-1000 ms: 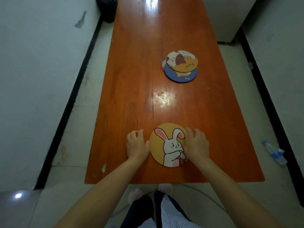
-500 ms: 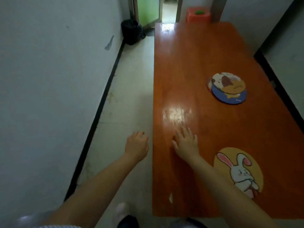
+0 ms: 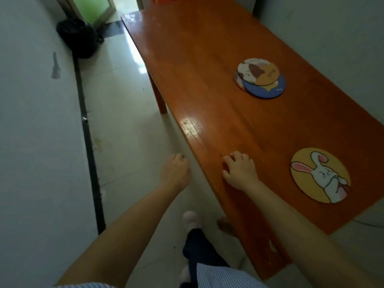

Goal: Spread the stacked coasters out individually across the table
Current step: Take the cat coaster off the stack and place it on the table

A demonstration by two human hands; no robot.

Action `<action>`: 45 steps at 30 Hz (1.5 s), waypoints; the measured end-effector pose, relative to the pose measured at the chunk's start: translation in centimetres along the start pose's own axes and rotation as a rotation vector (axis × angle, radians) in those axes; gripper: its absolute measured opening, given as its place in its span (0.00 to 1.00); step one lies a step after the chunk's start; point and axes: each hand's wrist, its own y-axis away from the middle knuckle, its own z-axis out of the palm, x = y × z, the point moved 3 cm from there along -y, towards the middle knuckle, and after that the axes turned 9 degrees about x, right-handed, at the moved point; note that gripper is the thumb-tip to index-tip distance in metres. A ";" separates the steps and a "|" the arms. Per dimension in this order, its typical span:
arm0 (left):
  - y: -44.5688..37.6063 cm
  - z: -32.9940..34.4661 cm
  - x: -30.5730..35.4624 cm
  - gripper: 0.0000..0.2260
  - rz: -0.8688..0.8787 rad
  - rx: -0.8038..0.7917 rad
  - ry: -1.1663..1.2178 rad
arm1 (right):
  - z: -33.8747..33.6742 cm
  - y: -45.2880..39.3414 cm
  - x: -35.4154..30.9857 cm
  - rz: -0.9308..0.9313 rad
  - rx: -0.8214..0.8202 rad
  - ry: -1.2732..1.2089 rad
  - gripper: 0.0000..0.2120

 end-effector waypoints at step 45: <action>-46.6 -0.9 -9.0 0.28 0.810 -0.144 -0.007 | -12.7 -35.3 5.1 0.794 0.311 -0.070 0.08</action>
